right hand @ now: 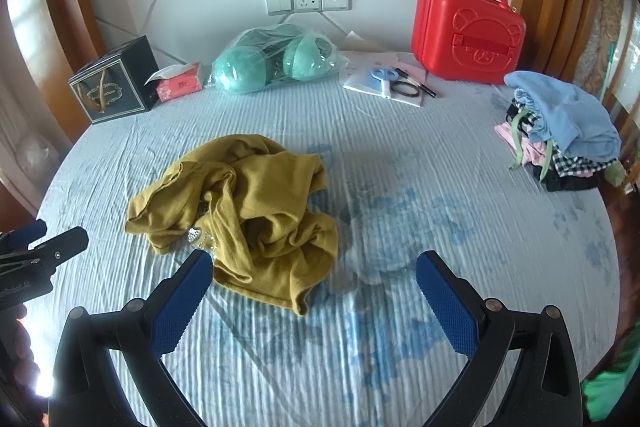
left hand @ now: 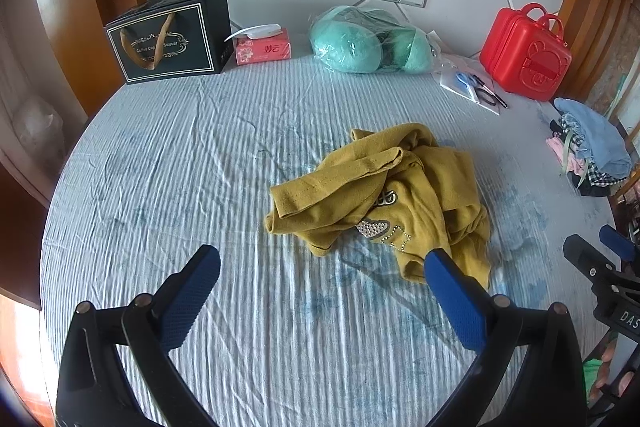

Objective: Fold clothes
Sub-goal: 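Move both grippers toward the crumpled mustard-yellow shirt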

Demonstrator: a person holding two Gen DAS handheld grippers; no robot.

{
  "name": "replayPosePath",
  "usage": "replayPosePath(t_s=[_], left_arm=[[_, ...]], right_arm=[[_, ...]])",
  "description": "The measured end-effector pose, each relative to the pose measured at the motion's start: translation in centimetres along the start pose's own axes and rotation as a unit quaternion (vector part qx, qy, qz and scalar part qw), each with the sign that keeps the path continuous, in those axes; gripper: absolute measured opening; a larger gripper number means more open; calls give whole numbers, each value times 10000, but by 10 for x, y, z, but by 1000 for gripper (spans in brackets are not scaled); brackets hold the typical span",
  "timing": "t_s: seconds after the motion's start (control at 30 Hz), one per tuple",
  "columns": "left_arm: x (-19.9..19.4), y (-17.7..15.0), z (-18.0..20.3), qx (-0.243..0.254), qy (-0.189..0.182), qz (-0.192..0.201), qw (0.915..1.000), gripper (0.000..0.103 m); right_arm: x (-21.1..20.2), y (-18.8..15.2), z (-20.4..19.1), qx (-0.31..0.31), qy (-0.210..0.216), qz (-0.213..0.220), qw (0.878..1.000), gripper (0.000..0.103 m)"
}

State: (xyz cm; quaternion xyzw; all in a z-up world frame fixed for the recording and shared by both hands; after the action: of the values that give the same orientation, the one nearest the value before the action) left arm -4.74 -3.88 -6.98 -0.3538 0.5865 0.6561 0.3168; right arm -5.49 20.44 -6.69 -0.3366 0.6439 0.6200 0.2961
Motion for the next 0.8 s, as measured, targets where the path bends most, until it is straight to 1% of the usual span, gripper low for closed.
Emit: replayPosePath(t_s=[0.27,0.43,0.57,0.73,0.77,0.8], left_arm=[[7,1,-5,-45,6,-54,10000,103],[16,-1,-9,-98,-26,-127,9999,103],[29,-1,-11,-86,-11,-181,9998,103],[51,10,-2,0,-154,-143,9998,103],[55,12,1,40,-181,-127,9997,103],[61,16,5,105,-191,-105,9997,103]], right_arm=[[3,0,3,45,28,-56,10000,103],[11,-4,2,40,76,-215,9997,103],[18,-5,5,84,66,-300,9995,103],[29,-8,10,178,216,-416,9987,102],[32,-9,11,206,263,-450,9984,101],[36,-10,12,220,288,-496,9981,95]])
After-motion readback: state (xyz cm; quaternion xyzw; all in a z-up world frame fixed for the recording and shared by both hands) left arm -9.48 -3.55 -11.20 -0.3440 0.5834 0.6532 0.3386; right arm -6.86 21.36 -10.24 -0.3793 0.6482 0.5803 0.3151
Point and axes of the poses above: each gripper's, at about its wrist camera, not at the fingertips, and x roughly the way its jaws point, z to its right, y to its top, the point moved 7 cm from there along x, roughly the way its jaws point, and after that the axes turned 1 degree about x, right-handed, at the moved point
